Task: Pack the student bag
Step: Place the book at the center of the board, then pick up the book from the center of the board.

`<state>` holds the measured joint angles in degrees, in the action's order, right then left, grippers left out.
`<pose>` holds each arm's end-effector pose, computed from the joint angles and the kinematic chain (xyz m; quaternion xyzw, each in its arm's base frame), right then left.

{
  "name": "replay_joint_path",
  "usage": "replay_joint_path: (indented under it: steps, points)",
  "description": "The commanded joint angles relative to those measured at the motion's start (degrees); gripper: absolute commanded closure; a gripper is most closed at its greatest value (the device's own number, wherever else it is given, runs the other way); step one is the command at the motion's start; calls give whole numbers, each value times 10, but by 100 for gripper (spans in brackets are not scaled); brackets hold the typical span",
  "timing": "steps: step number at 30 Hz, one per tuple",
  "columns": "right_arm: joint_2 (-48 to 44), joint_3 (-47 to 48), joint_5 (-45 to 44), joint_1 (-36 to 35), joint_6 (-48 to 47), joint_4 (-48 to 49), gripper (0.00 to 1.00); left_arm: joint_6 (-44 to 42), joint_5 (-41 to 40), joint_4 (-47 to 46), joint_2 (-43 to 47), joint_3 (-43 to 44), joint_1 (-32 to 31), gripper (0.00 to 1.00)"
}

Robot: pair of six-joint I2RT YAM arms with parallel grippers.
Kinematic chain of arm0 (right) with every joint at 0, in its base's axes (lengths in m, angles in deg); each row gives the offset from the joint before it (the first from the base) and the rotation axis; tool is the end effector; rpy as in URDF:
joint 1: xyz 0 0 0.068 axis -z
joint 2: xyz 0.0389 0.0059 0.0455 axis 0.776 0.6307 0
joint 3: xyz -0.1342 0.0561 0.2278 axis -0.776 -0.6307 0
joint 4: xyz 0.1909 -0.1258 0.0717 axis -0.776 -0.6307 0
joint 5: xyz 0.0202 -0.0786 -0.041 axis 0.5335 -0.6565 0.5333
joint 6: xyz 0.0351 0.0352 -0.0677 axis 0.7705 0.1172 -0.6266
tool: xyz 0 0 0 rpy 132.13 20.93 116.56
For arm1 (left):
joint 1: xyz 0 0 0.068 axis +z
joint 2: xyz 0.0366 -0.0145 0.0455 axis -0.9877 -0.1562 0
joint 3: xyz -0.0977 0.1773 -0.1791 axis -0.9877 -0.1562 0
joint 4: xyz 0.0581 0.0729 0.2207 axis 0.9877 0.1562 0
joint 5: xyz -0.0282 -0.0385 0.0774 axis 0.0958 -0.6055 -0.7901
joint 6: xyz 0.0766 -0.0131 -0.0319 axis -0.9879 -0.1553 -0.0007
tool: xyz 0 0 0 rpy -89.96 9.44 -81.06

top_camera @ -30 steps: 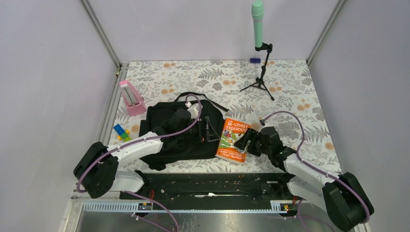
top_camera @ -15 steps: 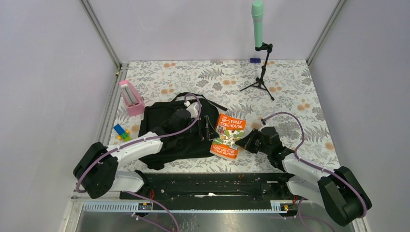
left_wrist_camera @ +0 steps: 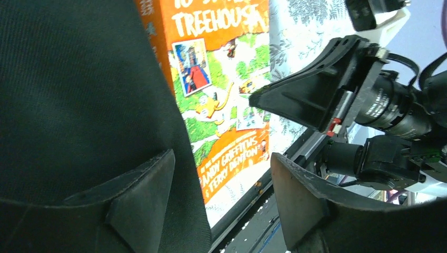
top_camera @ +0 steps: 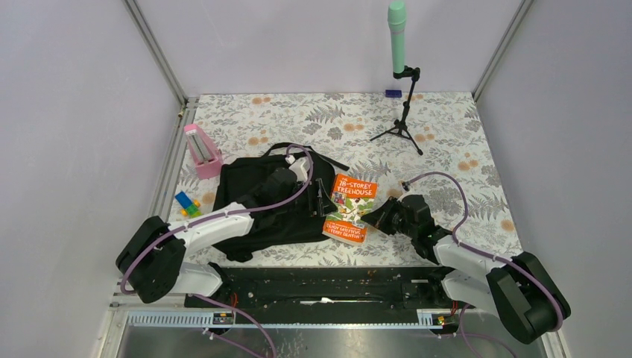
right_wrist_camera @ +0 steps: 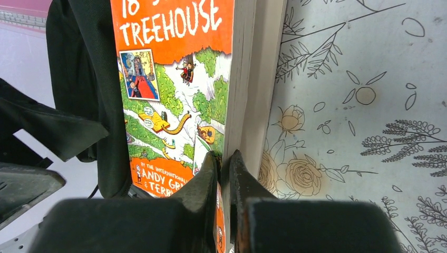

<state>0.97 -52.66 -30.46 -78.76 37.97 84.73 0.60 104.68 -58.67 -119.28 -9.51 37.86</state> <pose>0.1815 0.1129 0.1449 0.1381 0.8371 0.4075 0.3379 0.1995 -0.2128 0.2004 0.0604 0.8688 -0.4097 0.2714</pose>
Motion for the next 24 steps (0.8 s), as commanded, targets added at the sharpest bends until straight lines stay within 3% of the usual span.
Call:
replay_joint_path:
  steps: [1,15,24]
  points:
    - [8,-1,0,-2,-7,58,100,-36,-16,-35,14,50,-10,32]
    - [19,-19,-14,-2,-17,58,100,-87,-37,-58,-120,141,2,31]
    - [21,-28,-13,-2,-20,61,100,-73,36,-80,-212,150,38,33]
